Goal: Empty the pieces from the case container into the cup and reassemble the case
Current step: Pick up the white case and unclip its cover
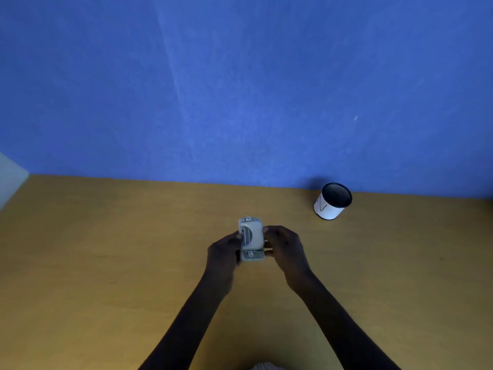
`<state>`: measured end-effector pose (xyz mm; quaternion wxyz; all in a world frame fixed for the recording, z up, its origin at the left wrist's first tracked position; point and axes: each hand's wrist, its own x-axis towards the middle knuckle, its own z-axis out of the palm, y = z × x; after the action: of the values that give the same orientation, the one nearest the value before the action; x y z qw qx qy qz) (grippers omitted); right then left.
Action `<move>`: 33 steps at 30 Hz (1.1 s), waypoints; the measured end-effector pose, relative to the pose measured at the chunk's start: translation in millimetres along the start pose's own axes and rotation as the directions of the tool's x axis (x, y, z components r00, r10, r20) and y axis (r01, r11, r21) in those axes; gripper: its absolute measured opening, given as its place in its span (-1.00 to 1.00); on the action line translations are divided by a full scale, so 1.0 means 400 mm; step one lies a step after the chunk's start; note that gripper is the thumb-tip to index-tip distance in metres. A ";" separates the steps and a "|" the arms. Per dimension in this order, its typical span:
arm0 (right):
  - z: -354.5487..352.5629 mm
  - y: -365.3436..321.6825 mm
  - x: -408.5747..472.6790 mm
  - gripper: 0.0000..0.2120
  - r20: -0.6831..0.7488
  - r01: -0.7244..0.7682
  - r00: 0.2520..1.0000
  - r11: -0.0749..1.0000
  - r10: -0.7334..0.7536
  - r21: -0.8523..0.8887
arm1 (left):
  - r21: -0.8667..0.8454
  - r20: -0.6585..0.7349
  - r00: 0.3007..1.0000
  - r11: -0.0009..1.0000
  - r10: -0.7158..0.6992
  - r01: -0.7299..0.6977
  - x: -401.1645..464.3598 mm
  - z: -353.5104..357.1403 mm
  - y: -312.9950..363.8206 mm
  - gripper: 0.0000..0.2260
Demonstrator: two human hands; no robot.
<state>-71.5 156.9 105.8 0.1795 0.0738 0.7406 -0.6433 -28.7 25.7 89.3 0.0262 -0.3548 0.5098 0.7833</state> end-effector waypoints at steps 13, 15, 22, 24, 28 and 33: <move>-0.043 -0.096 -0.029 -0.80 0.090 -0.053 0.996 0.943 0.024 0.328 | -0.072 0.006 0.999 0.997 0.040 -0.040 -0.091 0.062 0.095 -0.83; -0.045 -0.098 -0.033 -0.80 0.086 -0.068 0.995 0.935 0.040 0.348 | -0.082 0.003 0.999 0.996 0.036 -0.035 -0.097 0.065 0.095 -0.84; -0.044 -0.105 -0.043 -0.80 -0.044 0.042 0.998 0.975 -0.033 0.217 | -0.124 -0.002 1.000 0.992 0.012 -0.012 -0.115 0.082 0.072 -0.87; -0.049 -0.109 -0.046 -0.81 -0.051 0.053 0.998 0.977 -0.043 0.204 | -0.138 -0.008 1.000 0.990 -0.001 0.000 -0.121 0.088 0.070 -0.87; -0.055 -0.106 -0.047 -0.80 -0.058 0.024 0.998 0.978 -0.012 0.206 | -0.173 0.002 1.000 0.985 -0.002 0.002 -0.132 0.095 0.070 -0.88; -0.061 -0.110 -0.058 -0.79 -0.089 0.104 0.992 0.986 -0.093 0.133 | -0.193 0.025 0.999 0.981 -0.023 0.027 -0.148 0.105 0.060 -0.87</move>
<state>-69.3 176.6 157.6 0.1113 0.0756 0.7039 -0.6974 -16.5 67.6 152.0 0.0071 -0.3533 0.4266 0.8326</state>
